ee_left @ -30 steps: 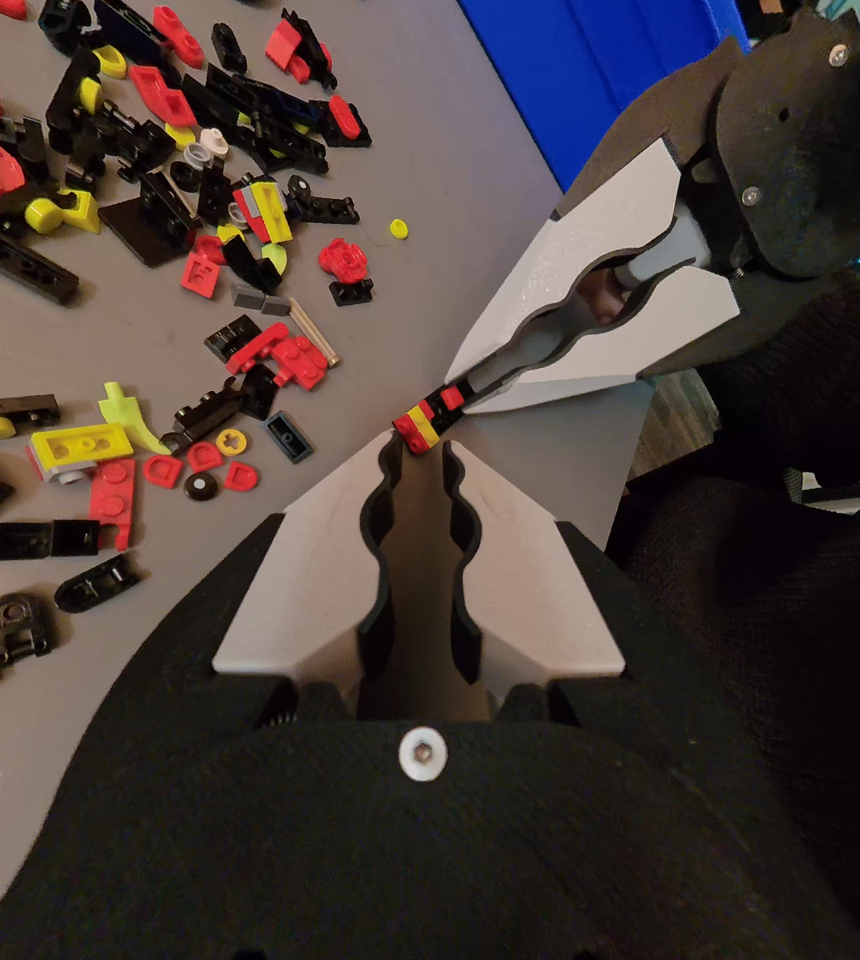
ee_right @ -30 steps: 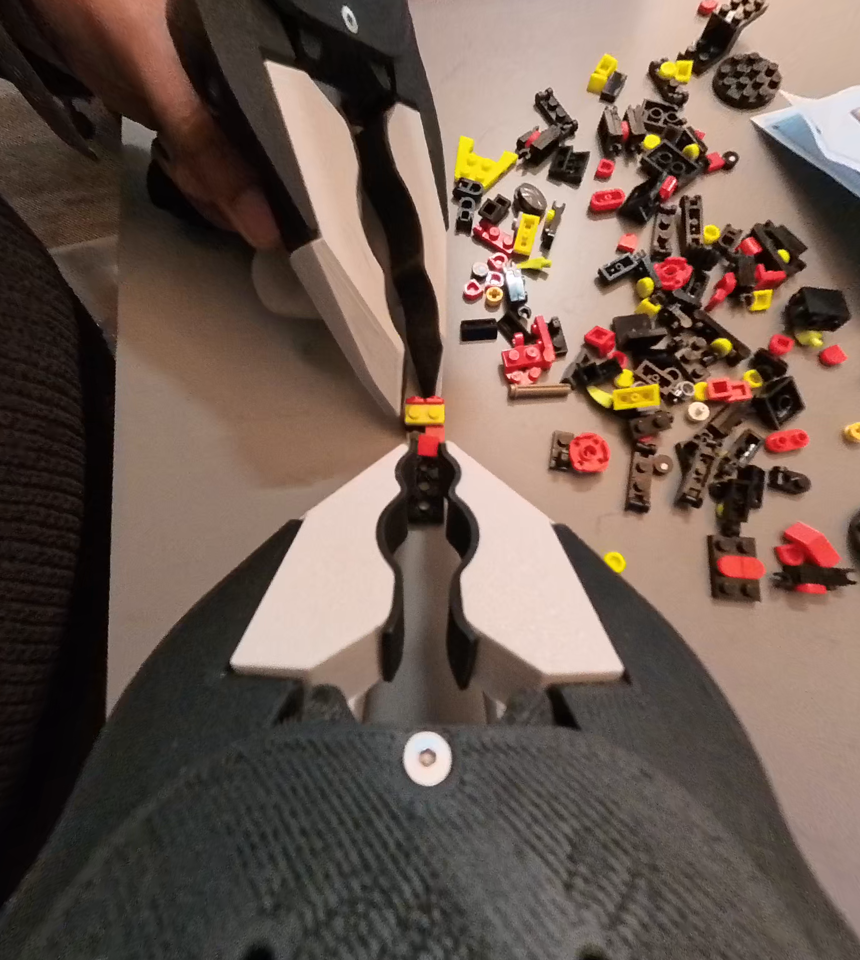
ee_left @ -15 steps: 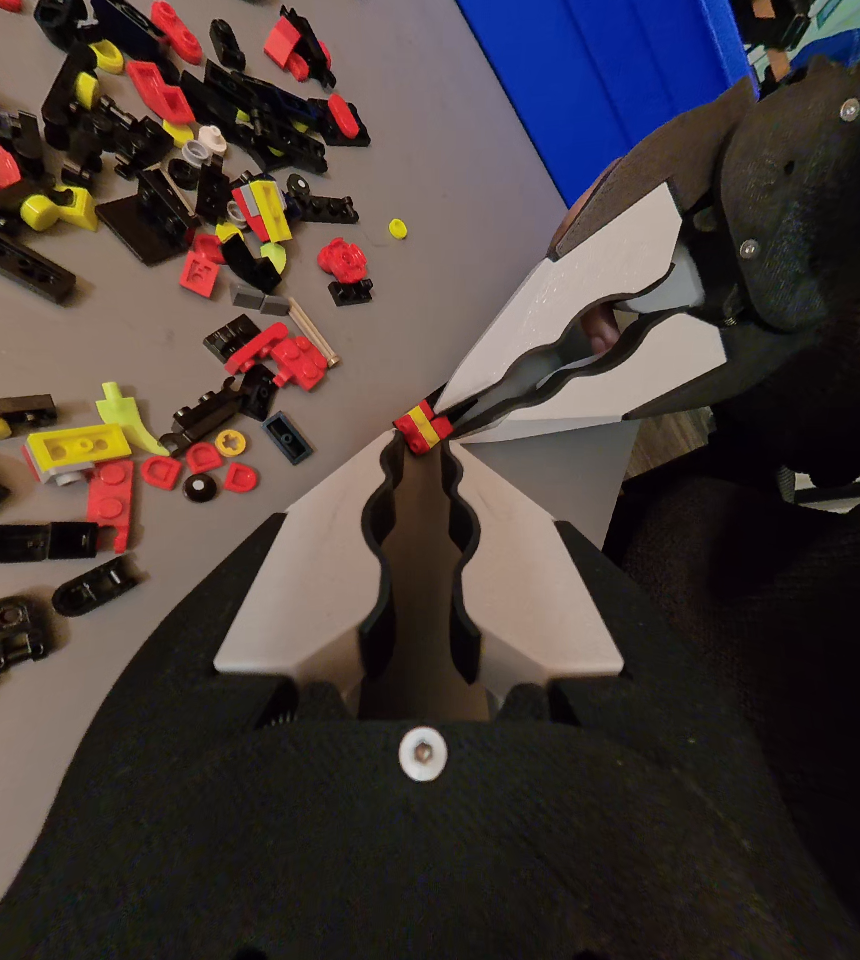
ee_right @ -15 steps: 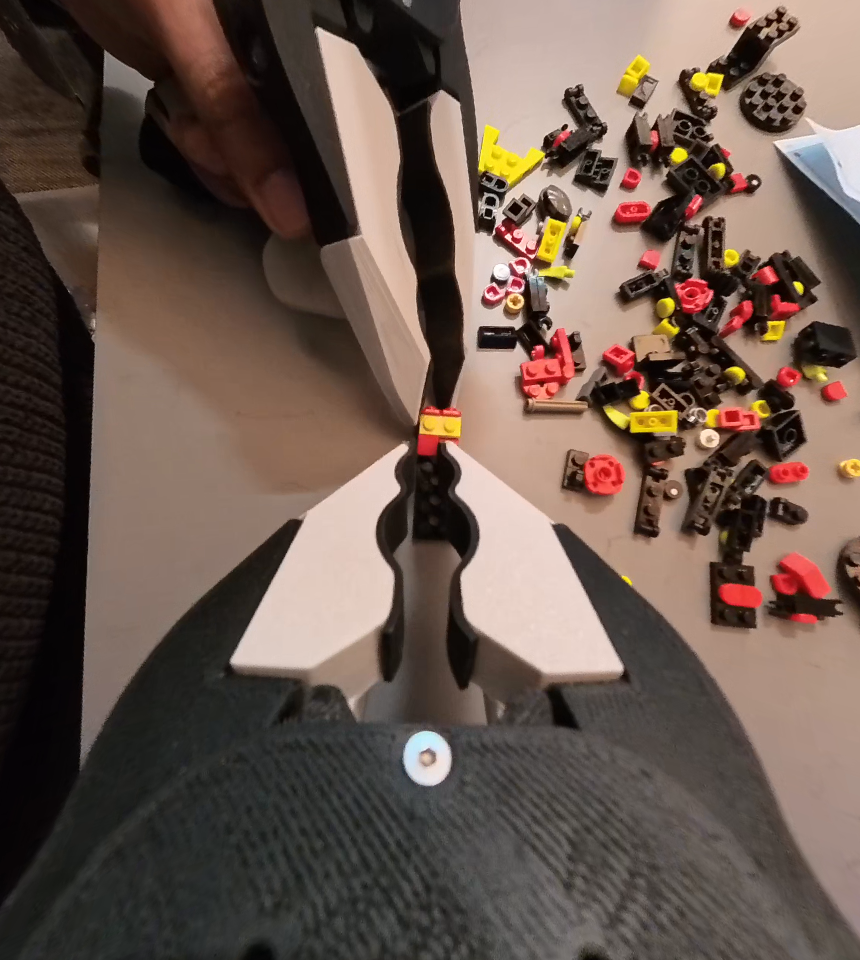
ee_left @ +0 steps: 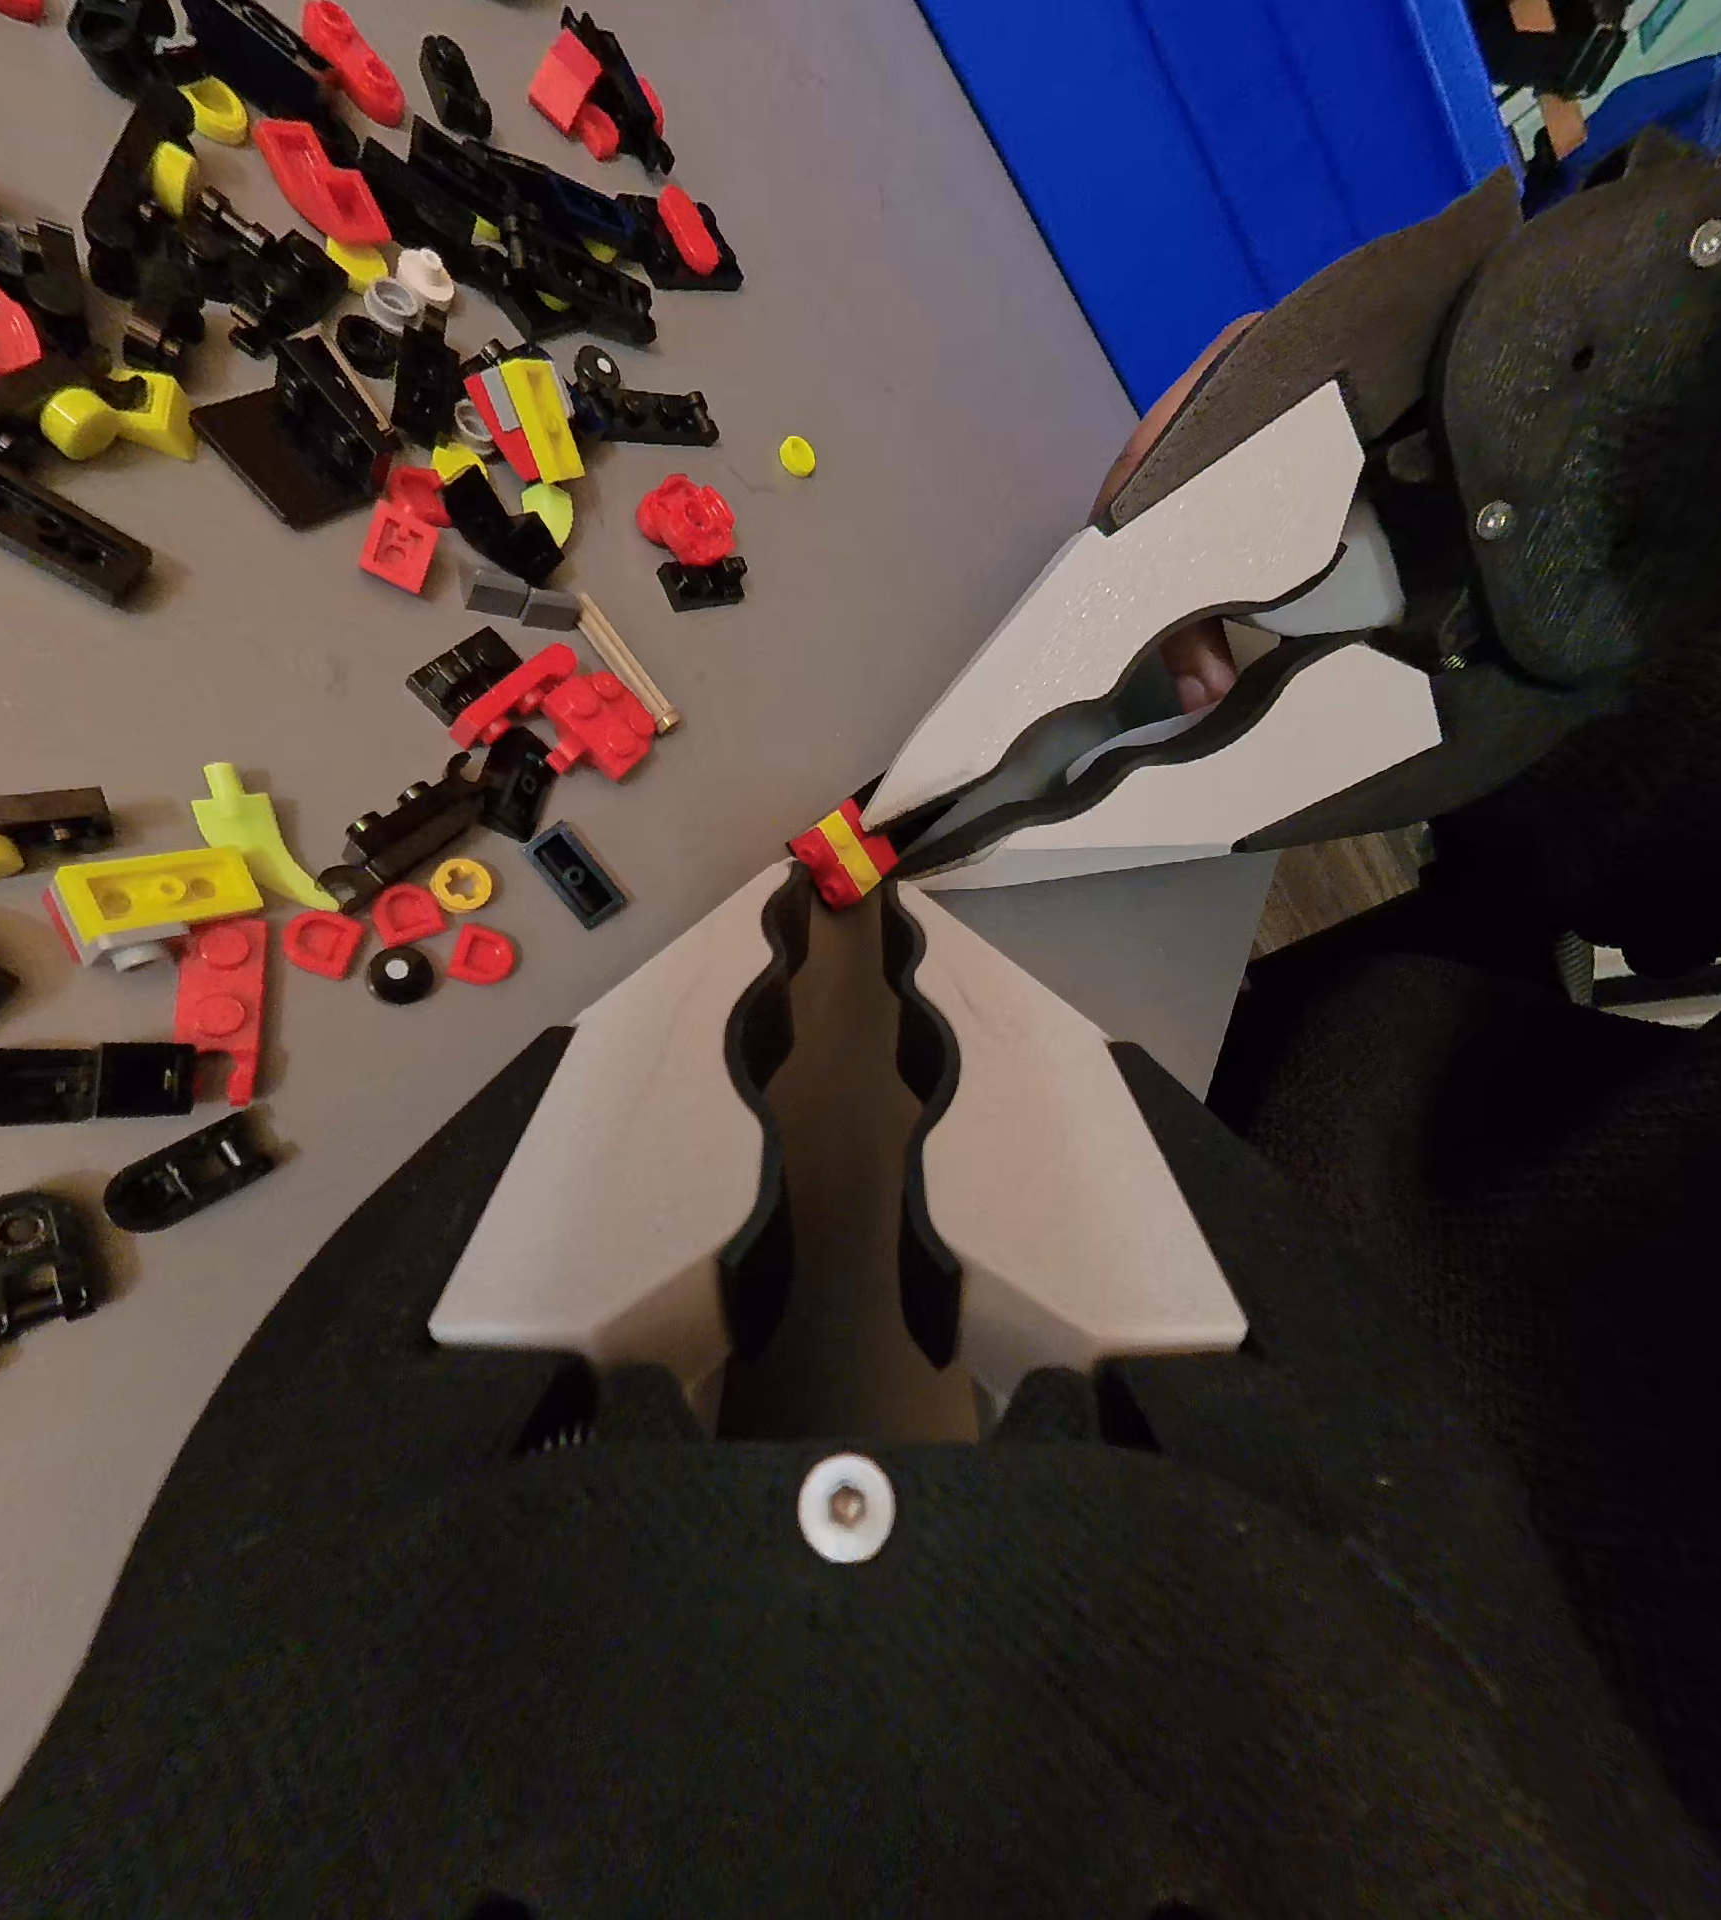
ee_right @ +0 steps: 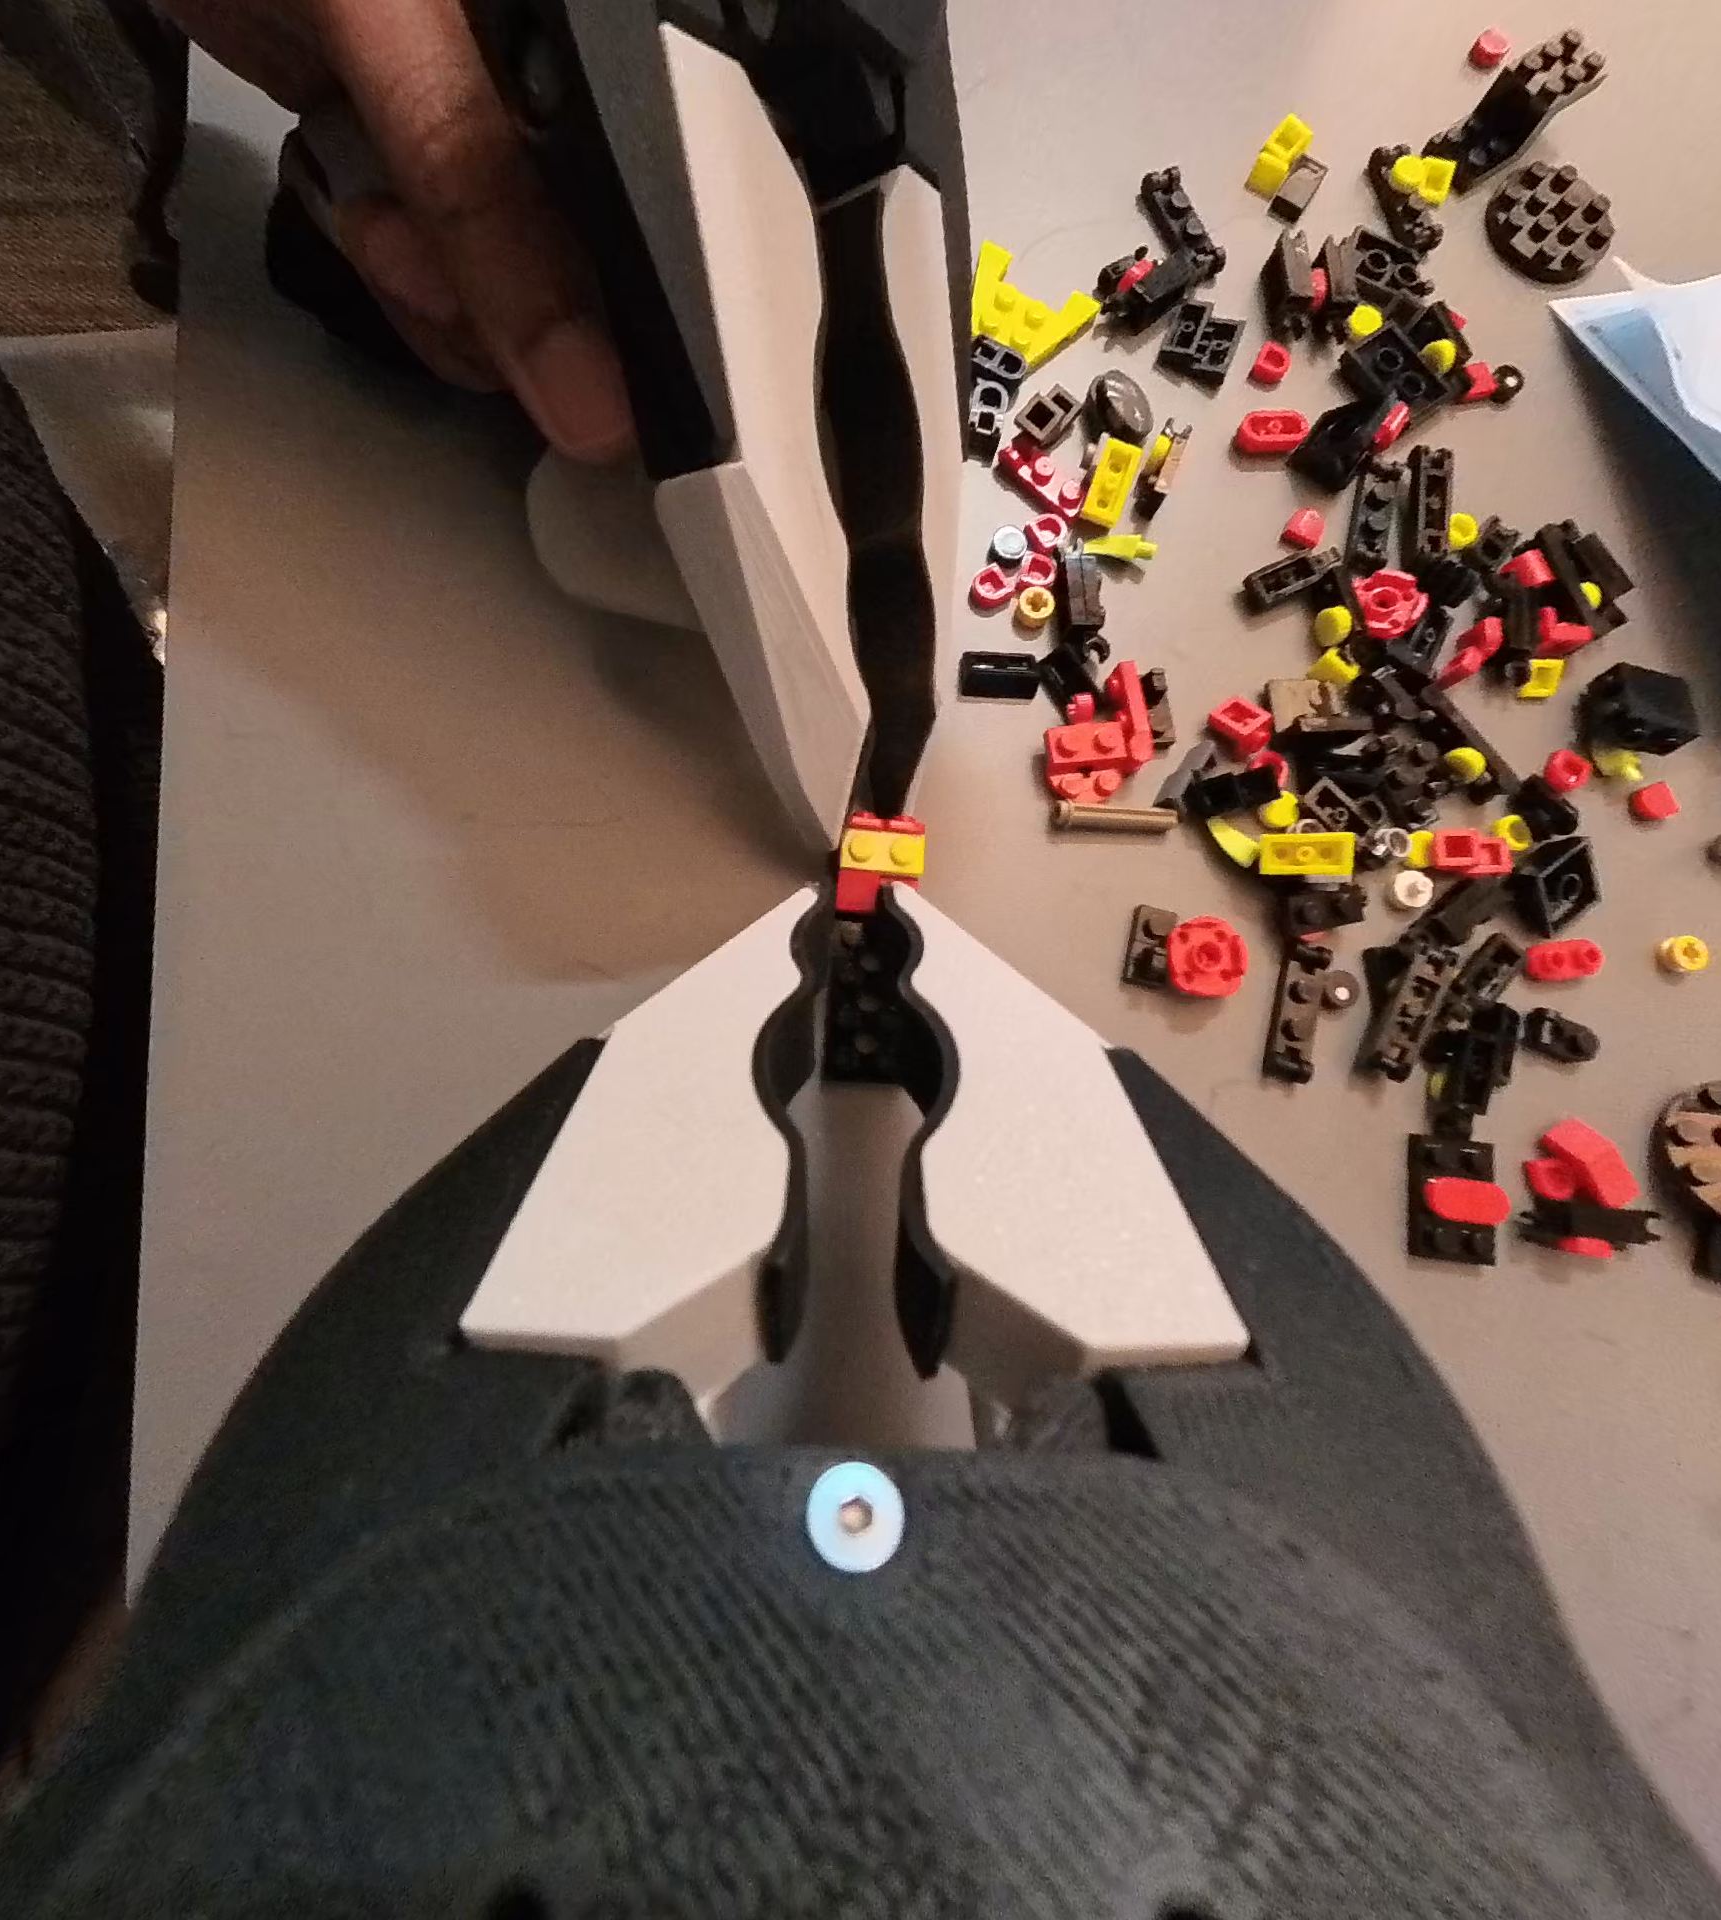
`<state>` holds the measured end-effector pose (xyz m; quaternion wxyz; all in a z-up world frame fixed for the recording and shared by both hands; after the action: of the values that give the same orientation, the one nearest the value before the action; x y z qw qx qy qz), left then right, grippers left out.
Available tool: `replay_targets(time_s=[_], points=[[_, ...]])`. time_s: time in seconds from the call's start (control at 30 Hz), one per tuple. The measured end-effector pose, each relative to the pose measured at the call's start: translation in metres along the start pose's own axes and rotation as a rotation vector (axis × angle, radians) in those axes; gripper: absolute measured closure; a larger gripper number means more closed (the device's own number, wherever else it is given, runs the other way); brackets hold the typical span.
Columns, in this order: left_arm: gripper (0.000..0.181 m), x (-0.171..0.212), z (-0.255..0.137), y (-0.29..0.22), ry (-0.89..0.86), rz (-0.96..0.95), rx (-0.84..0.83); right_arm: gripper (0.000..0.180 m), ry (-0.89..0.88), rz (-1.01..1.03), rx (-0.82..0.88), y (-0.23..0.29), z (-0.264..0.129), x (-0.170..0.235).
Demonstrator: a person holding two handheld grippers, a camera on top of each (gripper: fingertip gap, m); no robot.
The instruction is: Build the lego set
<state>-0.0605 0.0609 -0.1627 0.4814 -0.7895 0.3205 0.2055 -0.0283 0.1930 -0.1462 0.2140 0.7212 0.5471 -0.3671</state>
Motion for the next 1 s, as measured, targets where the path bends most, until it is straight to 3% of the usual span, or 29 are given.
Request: replay_targets(time_s=[0.8, 0.9, 1.0], points=[[0.17, 0.0, 0.0, 0.0, 0.0, -0.003, 0.002, 0.169, -0.018, -0.029, 0.024, -0.002, -0.008, 0.0], [0.17, 0.0, 0.0, 0.0, 0.0, -0.003, 0.002, 0.167, -0.041, 0.027, 0.037, -0.007, -0.011, 0.001], [0.17, 0.0, 0.0, 0.0, 0.001, -0.003, 0.003, 0.153, -0.079, 0.193, 0.012, -0.015, -0.011, 0.003]])
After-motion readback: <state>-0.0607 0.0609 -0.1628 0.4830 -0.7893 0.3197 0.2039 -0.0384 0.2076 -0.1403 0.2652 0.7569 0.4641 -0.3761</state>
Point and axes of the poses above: each gripper's, where its closed fingertips meet, z out along the fingers, x out of its underside, y = z × x across the jaws, the point moved 9 cm from there along -z, back along the fingers, and after that the axes turned 7 degrees about -y, right-handed, at the moved point
